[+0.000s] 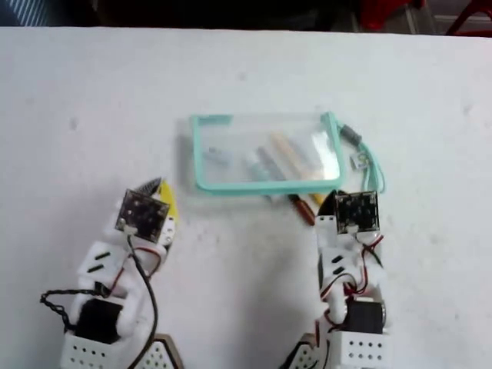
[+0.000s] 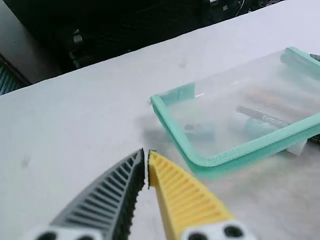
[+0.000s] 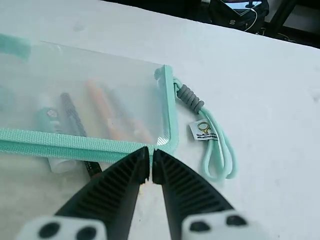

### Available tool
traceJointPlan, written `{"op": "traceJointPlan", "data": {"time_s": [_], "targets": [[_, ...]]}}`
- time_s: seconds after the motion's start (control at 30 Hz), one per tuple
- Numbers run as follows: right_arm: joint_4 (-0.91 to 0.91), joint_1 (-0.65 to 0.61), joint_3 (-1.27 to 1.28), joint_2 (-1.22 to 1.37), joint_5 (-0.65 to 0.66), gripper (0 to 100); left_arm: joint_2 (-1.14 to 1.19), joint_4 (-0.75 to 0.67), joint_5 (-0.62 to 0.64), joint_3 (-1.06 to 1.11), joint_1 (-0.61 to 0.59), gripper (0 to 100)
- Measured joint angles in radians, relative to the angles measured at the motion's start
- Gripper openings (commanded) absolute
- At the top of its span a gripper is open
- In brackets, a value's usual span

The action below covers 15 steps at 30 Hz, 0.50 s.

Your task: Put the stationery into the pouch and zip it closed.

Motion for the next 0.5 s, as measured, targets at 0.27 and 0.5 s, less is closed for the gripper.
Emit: {"op": "traceJointPlan", "data": {"time_s": [0.27,0.5], "targets": [[0.020,0.000,0.000,0.000,0.137,1.9,0.000,0.060,0.000,-0.031,-0.020,4],[0.063,-0.011,0.000,0.000,0.146,1.8,0.040,0.074,0.000,-0.071,-0.023,4]]}}
